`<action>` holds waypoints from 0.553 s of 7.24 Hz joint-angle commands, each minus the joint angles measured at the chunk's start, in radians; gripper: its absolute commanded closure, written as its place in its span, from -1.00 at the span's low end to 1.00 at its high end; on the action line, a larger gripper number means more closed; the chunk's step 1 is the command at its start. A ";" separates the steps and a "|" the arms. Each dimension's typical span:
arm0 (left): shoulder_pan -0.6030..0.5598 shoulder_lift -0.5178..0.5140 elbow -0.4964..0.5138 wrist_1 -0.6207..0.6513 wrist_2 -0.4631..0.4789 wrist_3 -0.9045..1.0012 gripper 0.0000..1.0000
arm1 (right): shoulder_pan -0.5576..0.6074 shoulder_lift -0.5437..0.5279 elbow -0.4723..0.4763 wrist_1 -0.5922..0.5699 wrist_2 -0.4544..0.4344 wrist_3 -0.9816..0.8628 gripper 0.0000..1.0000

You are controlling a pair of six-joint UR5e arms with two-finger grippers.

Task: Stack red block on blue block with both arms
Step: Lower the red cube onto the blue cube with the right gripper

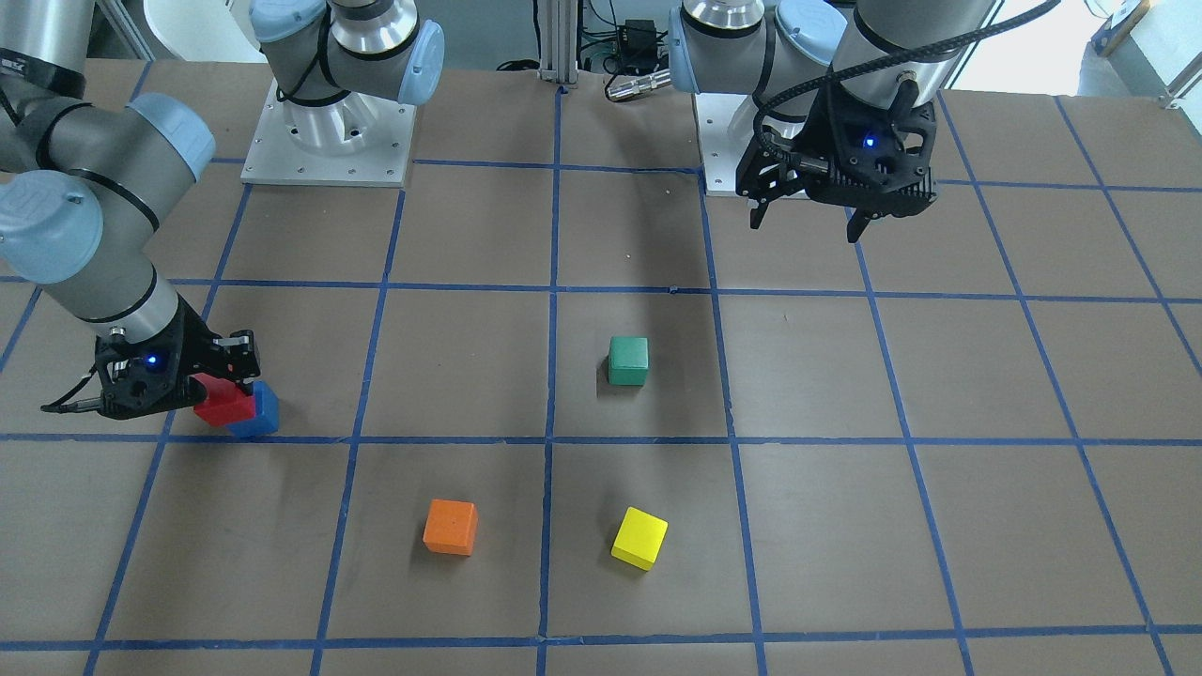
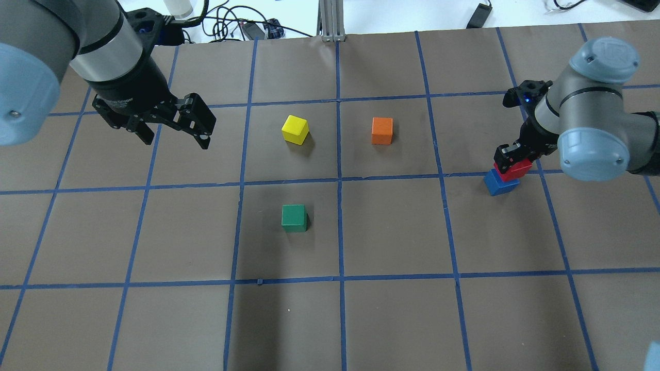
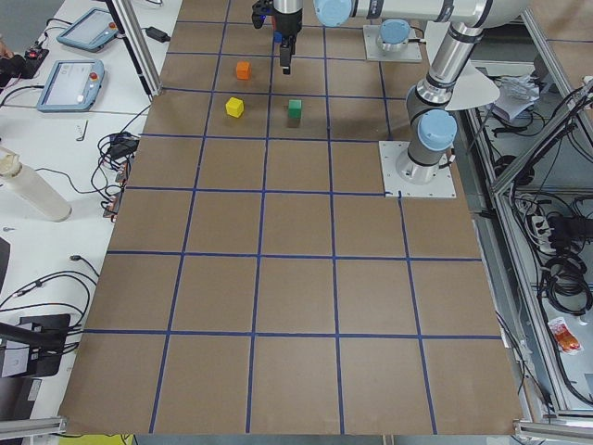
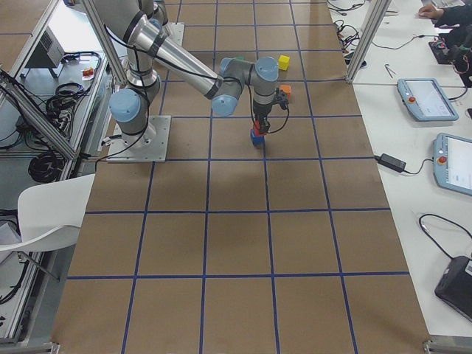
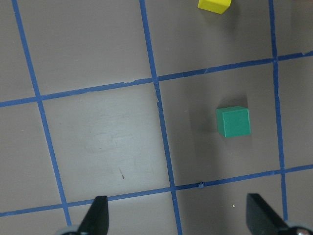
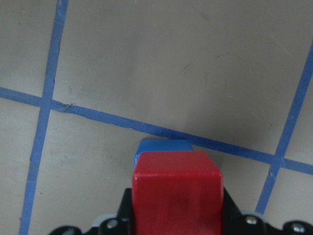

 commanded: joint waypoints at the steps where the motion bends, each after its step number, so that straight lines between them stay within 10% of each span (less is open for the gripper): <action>1: 0.000 0.000 0.000 0.001 -0.001 0.000 -1.00 | 0.000 0.001 0.001 0.005 0.001 0.004 0.94; 3: 0.000 0.000 0.000 0.001 -0.001 0.000 -1.00 | 0.000 0.003 0.001 0.004 0.004 0.000 0.69; 4: 0.000 0.000 0.000 0.001 -0.001 0.000 -1.00 | 0.000 0.003 0.001 0.000 0.000 -0.001 0.13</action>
